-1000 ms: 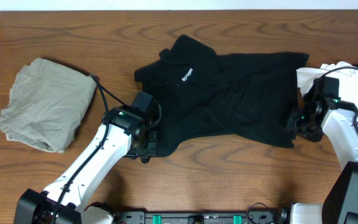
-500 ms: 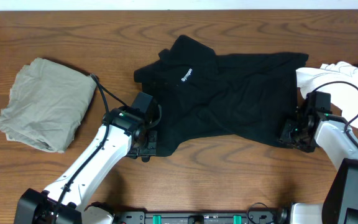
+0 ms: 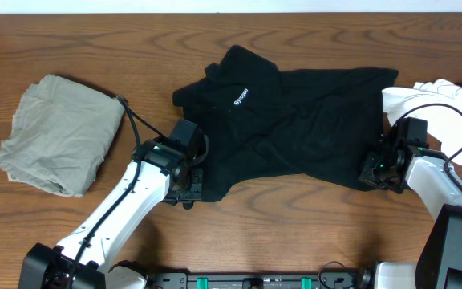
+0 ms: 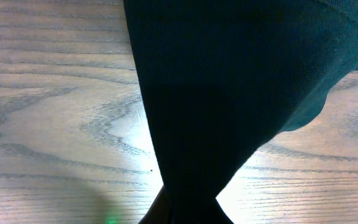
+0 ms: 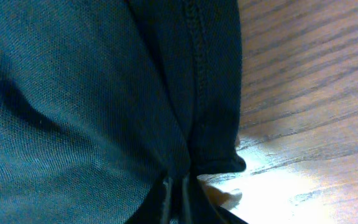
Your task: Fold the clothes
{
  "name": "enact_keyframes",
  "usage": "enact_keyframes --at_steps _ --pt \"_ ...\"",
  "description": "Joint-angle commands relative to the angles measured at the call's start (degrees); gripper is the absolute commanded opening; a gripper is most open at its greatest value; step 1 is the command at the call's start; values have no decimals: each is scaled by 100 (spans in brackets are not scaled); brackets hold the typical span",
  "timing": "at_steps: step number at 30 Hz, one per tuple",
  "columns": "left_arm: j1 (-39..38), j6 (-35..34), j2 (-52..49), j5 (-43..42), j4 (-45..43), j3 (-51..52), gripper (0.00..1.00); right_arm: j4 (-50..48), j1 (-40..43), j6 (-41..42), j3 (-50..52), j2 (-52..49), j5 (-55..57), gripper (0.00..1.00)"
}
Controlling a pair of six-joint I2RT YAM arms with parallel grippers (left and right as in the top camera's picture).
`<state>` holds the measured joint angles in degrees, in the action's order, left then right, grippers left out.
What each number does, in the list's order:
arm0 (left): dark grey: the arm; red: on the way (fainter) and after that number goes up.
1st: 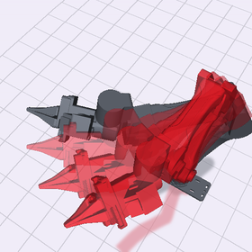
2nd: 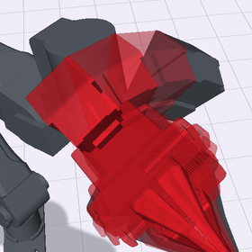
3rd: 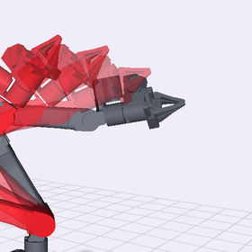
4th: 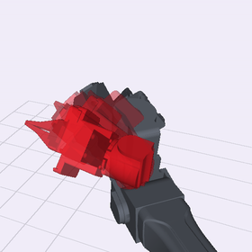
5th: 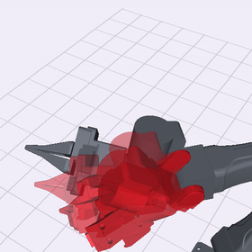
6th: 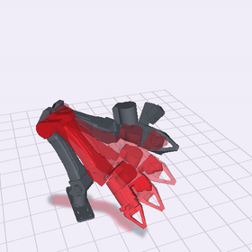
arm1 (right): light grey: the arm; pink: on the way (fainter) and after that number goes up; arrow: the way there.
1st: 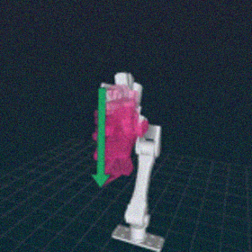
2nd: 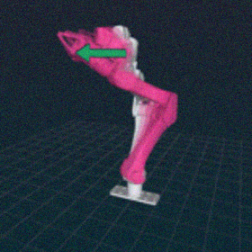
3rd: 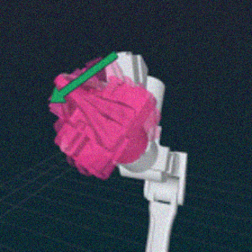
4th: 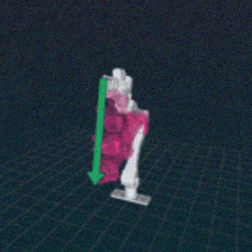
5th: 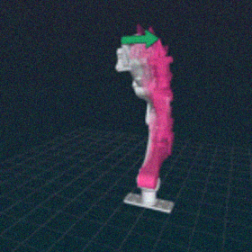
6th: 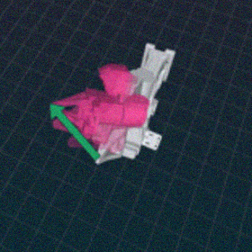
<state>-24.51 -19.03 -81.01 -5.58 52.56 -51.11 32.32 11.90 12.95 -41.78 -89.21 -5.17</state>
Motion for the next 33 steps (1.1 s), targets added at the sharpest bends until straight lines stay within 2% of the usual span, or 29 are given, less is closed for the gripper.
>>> enact_keyframes --at_steps 1,8,11,17,23,28,29,30,33 --pt "2 72 -44 92 24 7 6 57 -70 -13 74 -48 -22 5" --pt "2 72 -44 92 24 7 7 372 -68 76 59 -46 -20 8" --pt "2 72 -44 92 24 7 6 413 -68 76 52 11 -22 1" --pt "2 72 -44 92 4 7 6 411 -66 205 -76 479 -26 1" --pt "2 72 -44 92 -37 7 6 -201 63 590 -245 1137 236 1" --pt "2 70 -44 87 -35 7 6 -514 173 1001 -245 791 837 5" --pt "2 70 -44 83 -33 7 6 -514 195 1102 -245 636 975 9" --pt "2 70 -44 63 -33 7 6 -516 212 1128 -245 492 1019 19" --pt "2 72 -44 48 -28 7 6 -428 284 1130 -245 -11 1032 26"
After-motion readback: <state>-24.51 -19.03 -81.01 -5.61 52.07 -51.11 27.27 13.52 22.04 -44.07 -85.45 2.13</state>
